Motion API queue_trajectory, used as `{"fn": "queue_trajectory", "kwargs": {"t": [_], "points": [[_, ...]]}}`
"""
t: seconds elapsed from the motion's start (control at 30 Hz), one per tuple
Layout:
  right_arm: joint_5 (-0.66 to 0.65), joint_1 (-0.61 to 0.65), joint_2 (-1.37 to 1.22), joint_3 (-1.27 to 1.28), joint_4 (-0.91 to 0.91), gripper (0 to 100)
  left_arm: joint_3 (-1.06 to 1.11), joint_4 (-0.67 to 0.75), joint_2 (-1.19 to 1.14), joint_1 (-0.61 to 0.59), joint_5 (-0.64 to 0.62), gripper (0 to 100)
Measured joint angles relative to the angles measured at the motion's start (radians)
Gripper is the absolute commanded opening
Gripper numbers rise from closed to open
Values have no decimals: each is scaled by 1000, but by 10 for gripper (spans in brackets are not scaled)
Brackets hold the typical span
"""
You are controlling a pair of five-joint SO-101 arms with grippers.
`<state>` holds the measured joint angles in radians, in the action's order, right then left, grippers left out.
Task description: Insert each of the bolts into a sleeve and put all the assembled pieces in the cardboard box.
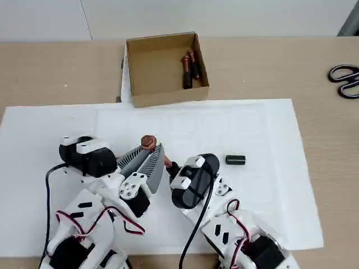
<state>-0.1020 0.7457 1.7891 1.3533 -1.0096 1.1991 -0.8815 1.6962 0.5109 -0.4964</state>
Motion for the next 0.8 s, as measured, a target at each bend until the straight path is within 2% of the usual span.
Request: {"fn": "queue_trajectory", "kwargs": {"t": [0.67, 0.8], "points": [[-2, 3, 0, 0, 0, 3, 55, 0, 0, 51, 0, 6], [-17, 5, -2, -20, 0, 3, 55, -54, 0, 58, 0, 6]]}}
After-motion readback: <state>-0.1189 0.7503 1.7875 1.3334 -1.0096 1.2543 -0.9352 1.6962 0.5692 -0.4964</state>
